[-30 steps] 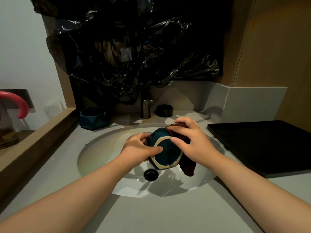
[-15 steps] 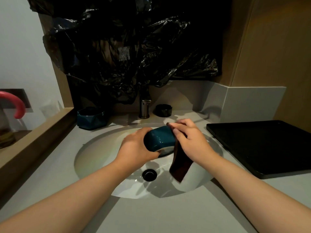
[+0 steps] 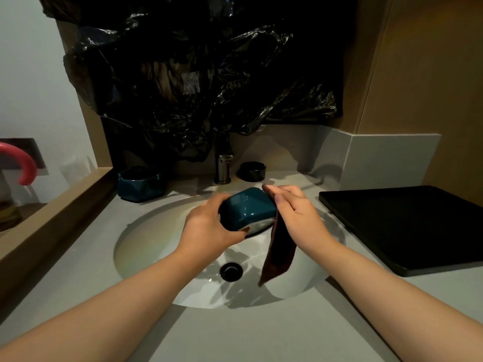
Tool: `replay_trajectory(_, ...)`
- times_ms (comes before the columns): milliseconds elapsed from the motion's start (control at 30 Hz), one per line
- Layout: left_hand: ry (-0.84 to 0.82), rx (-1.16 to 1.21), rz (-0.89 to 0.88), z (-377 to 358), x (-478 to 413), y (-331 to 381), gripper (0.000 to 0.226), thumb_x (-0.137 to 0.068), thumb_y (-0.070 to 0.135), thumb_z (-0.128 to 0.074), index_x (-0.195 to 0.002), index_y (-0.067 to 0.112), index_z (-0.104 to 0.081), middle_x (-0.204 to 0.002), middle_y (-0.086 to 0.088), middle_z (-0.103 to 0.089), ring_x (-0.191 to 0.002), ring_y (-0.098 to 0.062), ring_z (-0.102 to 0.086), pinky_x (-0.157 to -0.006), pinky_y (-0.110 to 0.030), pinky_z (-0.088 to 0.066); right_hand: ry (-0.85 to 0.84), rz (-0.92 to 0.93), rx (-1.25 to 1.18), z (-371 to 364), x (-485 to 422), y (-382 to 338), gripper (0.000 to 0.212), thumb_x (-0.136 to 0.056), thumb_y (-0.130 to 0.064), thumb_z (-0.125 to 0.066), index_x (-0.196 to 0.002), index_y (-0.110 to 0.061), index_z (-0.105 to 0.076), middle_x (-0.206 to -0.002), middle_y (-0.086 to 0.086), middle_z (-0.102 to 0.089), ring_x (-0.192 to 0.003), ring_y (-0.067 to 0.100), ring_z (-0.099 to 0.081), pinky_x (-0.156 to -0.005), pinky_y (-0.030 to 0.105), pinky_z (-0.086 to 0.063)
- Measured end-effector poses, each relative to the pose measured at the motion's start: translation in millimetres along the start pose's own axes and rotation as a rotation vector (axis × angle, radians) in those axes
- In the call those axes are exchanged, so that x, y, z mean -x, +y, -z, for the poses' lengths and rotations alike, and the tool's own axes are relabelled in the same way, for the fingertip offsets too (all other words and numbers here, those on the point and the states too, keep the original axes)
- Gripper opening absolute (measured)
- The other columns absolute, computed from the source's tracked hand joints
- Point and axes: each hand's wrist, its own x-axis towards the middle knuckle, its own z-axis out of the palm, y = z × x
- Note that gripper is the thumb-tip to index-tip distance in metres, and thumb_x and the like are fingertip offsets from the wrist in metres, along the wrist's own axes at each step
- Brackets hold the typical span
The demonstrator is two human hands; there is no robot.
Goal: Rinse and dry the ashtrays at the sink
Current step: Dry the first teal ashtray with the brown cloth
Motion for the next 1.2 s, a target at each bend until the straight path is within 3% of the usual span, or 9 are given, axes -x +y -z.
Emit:
replay_trajectory(167, -0.051, -0.024, 0.031, -2, -2, -1, 0.062, -0.067, 0.03, -0.085, -0.12, 0.03, -0.053, -0.101, 0.017, -0.056, -0.099, -0.005, -0.054, -0.078, -0.013, -0.04, -0.036, 0.2, 0.204, -2, 10, -6, 0.036, -0.095, -0.028, -0.049, -0.13, -0.025, -0.055, -0.121, -0.018, -0.038, -0.12, 0.0, -0.029, -0.094, 0.005, -0.026)
replay_trajectory(233, -0.028, 0.001, 0.034, -2, -1, -1, 0.062, -0.066, 0.03, -0.085, -0.119, 0.031, -0.054, -0.101, 0.018, -0.057, -0.099, -0.004, -0.054, -0.077, -0.011, -0.039, -0.041, 0.229, 0.238, -1, 11, -7, 0.039, -0.094, -0.031, -0.052, -0.132, -0.027, -0.053, -0.122, -0.019, -0.035, -0.121, 0.0, -0.027, -0.097, 0.007, -0.024)
replay_trajectory(467, 0.028, 0.256, 0.137, 1, -5, 1, 0.054, -0.067, 0.02, -0.085, -0.109, 0.031, -0.053, -0.095, 0.022, -0.06, -0.093, 0.002, -0.057, -0.075, -0.004, -0.041, -0.165, -0.106, -0.223, 12, 4, 3, 0.04, -0.093, -0.023, -0.057, -0.128, -0.04, -0.048, -0.126, -0.008, -0.052, -0.114, 0.006, -0.051, -0.099, 0.024, -0.042)
replay_trajectory(600, 0.007, 0.363, 0.192, 0, -7, 0, 0.051, -0.067, 0.014, -0.085, -0.101, 0.034, -0.053, -0.095, 0.018, -0.064, -0.094, 0.001, -0.062, -0.077, -0.012, -0.048, -0.21, -0.262, -0.397, 19, -6, 9, 0.04, -0.09, 0.001, -0.056, -0.122, -0.022, -0.061, -0.113, 0.005, -0.068, -0.103, 0.02, -0.065, -0.091, 0.032, -0.051)
replay_trajectory(733, -0.006, 0.338, 0.215, -1, -10, -6, 0.049, -0.066, 0.017, -0.085, -0.099, 0.033, -0.054, -0.098, 0.013, -0.066, -0.094, -0.005, -0.063, -0.08, -0.021, -0.053, -0.116, -0.384, 0.015, 43, -14, 13, 0.025, -0.085, 0.0, -0.057, -0.101, -0.015, -0.07, -0.09, 0.01, -0.069, -0.083, 0.021, -0.065, -0.075, 0.029, -0.053)
replay_trajectory(800, -0.024, 0.342, 0.249, -2, -12, -9, 0.05, -0.065, 0.018, -0.086, -0.104, 0.03, -0.056, -0.102, 0.012, -0.066, -0.097, -0.009, -0.064, -0.086, -0.027, -0.054, -0.294, -0.383, 0.272, 53, -15, 13, 0.013, -0.082, -0.012, -0.063, -0.091, -0.018, -0.07, -0.085, 0.01, -0.068, -0.082, 0.021, -0.065, -0.072, 0.028, -0.054)
replay_trajectory(867, -0.05, 0.366, 0.282, -3, -12, -10, 0.051, -0.066, 0.017, -0.085, -0.106, 0.03, -0.056, -0.104, 0.012, -0.066, -0.098, -0.009, -0.064, -0.085, -0.027, -0.054, -0.444, -0.41, 0.392, 55, -13, 9, 0.02, -0.078, -0.027, -0.069, -0.097, -0.03, -0.063, -0.092, 0.003, -0.066, -0.086, 0.019, -0.065, -0.08, 0.032, -0.056)
replay_trajectory(1033, -0.155, 0.493, 0.276, -3, -8, -5, 0.047, -0.07, 0.002, -0.081, -0.093, 0.032, -0.054, -0.097, 0.009, -0.067, -0.09, -0.009, -0.067, -0.073, -0.022, -0.056, -0.479, -0.212, 0.386, 42, -11, 5, 0.079, -0.07, -0.051, -0.075, -0.138, -0.045, -0.035, -0.124, -0.016, -0.05, -0.117, 0.011, -0.048, -0.1, 0.031, -0.044)
replay_trajectory(1200, -0.315, 0.493, 0.241, -1, -9, -11, 0.052, -0.069, -0.004, -0.08, -0.102, 0.029, -0.054, -0.101, 0.004, -0.069, -0.09, -0.013, -0.069, -0.083, -0.032, -0.058, -0.44, -0.136, 0.388, 37, -10, 9, 0.064, -0.07, -0.05, -0.076, -0.124, -0.045, -0.044, -0.103, -0.011, -0.064, -0.091, 0.009, -0.062, -0.083, 0.028, -0.055)
